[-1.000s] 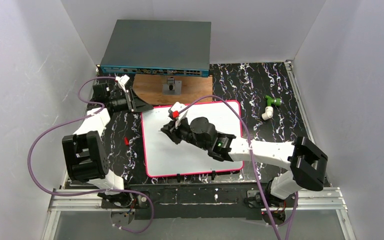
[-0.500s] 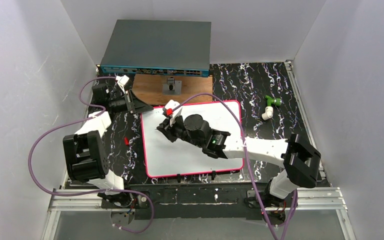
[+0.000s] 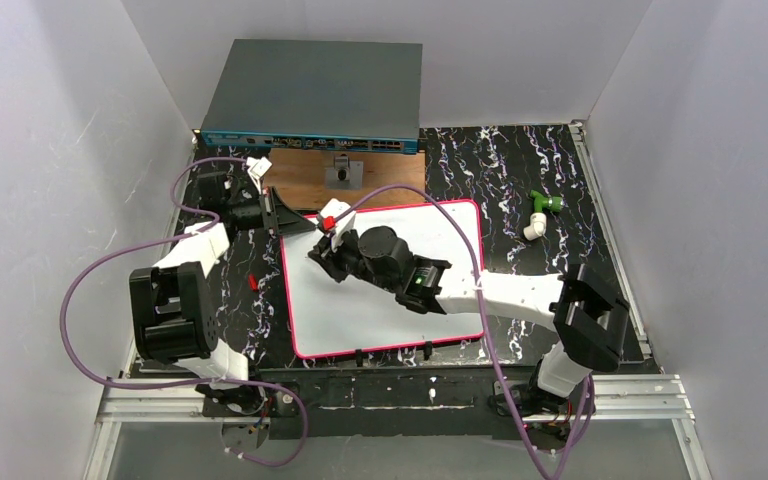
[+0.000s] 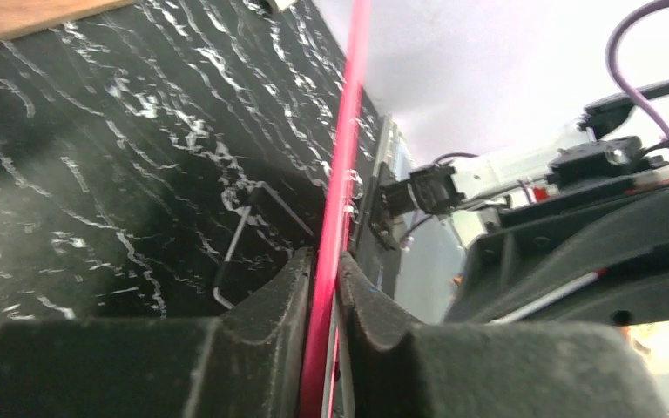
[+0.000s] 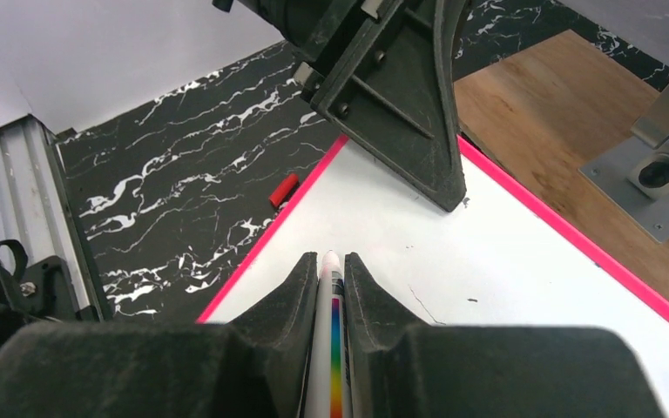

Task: Write a sentence on the whiteboard
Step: Hold the whiteboard on the whiteboard stand, then write a sentence on the whiteboard.

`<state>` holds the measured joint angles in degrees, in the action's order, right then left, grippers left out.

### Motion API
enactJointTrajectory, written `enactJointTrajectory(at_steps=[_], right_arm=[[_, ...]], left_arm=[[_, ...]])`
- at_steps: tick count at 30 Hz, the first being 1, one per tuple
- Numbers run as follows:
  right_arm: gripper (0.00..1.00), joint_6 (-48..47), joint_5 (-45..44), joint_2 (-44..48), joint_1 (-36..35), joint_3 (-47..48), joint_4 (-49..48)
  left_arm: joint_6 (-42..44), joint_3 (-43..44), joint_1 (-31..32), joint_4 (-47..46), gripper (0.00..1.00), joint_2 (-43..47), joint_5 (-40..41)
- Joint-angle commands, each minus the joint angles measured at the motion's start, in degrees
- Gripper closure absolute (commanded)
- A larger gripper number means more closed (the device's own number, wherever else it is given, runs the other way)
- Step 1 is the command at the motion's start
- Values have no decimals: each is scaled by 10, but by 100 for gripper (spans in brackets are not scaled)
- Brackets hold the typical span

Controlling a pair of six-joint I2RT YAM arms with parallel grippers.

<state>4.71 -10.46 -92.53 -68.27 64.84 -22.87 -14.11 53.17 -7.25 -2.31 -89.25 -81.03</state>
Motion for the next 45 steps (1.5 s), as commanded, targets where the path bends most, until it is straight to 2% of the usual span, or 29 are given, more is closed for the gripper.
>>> enactJointTrajectory(at_steps=[1,3,9,45], right_arm=[[99,-11,-13,-10,0,26,-41],[99,-14,-15,-18,-1,27,-47],[99,-18,-14,-29,0,36,-59],[99,12,-26,-17,-32,-16,-46]], left_arm=[[19,13,16,20,93,19,-22],[23,14,21,37,100,20,-20],[42,21,23,60,100,26,-11],[53,21,28,65,100,36,10]])
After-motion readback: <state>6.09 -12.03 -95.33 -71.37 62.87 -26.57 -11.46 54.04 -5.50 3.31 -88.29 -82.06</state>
